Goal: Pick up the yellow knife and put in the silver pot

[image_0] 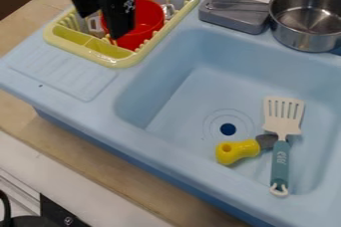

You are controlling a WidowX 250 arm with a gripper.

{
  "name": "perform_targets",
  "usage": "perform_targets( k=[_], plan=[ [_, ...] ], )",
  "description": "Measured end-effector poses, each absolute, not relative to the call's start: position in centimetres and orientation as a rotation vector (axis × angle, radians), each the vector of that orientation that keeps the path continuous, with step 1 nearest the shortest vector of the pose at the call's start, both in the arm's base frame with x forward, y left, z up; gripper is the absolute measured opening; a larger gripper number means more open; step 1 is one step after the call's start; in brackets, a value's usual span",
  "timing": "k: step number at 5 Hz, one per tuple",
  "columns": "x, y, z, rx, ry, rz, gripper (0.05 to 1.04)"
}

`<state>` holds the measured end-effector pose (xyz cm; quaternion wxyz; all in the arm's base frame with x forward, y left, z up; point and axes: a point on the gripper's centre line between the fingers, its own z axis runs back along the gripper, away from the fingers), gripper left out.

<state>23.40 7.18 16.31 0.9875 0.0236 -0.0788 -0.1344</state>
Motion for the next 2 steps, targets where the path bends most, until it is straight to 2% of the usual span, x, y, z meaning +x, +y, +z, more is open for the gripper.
perform_targets(
  k=[2],
  plan=[
    [24.3, 3.3, 16.4, 0.014, -0.171, -0.418, 0.998]
  ],
)
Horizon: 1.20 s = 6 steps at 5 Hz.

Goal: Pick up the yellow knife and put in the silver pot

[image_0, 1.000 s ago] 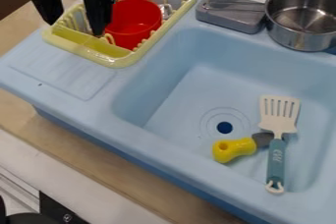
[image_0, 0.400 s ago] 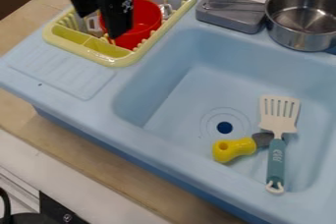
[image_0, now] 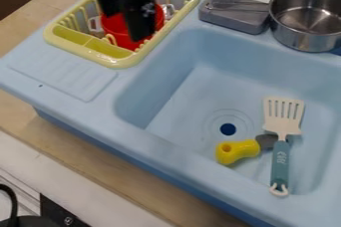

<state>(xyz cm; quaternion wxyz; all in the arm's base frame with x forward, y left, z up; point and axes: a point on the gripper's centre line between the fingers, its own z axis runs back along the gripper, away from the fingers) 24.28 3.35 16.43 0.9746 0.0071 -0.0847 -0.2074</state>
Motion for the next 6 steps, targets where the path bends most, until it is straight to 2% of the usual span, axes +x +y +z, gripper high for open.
perform_targets(
  k=[1, 3, 6],
  plan=[
    [24.8, 0.9, 15.5, -0.01, -0.165, -0.485, 0.998],
    [24.7, -2.9, 14.1, -0.013, -0.168, -0.615, 0.998],
    [22.7, -6.6, 10.9, -0.049, -0.167, -0.662, 0.998]
  ],
)
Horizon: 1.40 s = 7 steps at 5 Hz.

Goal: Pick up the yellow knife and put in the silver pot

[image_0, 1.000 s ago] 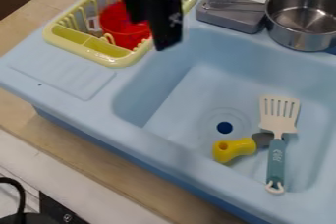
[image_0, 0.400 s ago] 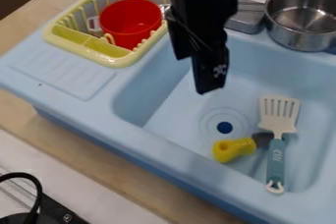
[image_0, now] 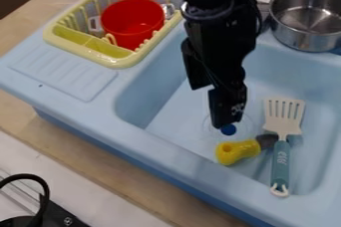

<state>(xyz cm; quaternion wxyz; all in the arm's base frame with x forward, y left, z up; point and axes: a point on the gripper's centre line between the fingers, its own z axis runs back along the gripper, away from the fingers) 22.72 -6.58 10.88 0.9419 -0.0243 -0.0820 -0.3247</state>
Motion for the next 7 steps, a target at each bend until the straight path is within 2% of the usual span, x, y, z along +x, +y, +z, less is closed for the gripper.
perform_targets(
  k=[3, 4, 5, 7],
  plan=[
    [22.9, -9.1, 8.2, -0.085, -0.235, -0.682, 0.998],
    [23.2, -9.9, 7.9, -0.058, -0.262, -0.684, 0.998],
    [23.3, -10.2, 7.2, -0.083, -0.258, -0.674, 0.998],
    [23.3, -9.9, 7.1, -0.068, -0.248, -0.672, 0.998]
  ],
)
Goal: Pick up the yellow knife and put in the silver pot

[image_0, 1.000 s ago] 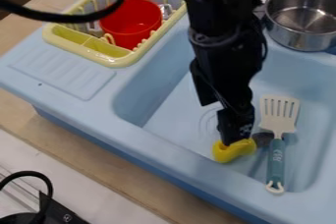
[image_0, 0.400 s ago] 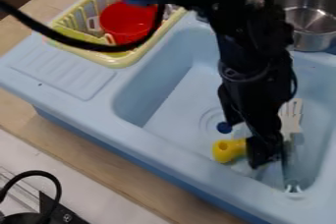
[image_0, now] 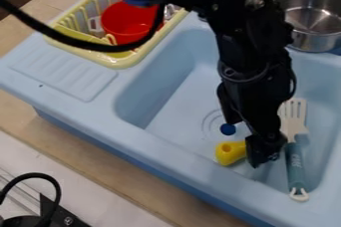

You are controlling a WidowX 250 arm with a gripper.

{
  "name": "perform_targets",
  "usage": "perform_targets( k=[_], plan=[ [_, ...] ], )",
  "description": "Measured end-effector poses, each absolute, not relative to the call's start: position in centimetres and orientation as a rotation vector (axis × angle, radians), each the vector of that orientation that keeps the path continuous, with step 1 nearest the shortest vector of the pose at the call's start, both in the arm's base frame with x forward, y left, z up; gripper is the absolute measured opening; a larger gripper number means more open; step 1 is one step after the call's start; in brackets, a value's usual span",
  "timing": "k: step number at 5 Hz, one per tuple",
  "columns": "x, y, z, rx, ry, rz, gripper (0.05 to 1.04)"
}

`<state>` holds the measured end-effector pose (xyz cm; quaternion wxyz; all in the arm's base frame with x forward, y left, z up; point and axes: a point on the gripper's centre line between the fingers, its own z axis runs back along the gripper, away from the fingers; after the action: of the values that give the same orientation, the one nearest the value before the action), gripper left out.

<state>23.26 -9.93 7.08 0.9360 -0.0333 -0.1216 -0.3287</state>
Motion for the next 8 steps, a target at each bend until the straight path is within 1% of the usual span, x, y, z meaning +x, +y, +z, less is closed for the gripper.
perform_targets(
  k=[2, 3, 5, 6, 7, 8],
  plan=[
    [22.6, -9.5, 5.4, -0.063, -0.157, -0.722, 0.991],
    [22.7, -9.5, 5.4, -0.066, -0.16, -0.737, 0.934],
    [22.8, -9.2, 5.2, -0.059, -0.172, -0.742, 0.387],
    [22.8, -9.0, 5.2, -0.051, -0.165, -0.754, 0.306],
    [22.2, -8.1, 5.3, -0.022, -0.101, -0.79, 0.306],
    [21.7, -6.6, 5.3, -0.001, -0.013, -0.817, 0.306]
  ],
)
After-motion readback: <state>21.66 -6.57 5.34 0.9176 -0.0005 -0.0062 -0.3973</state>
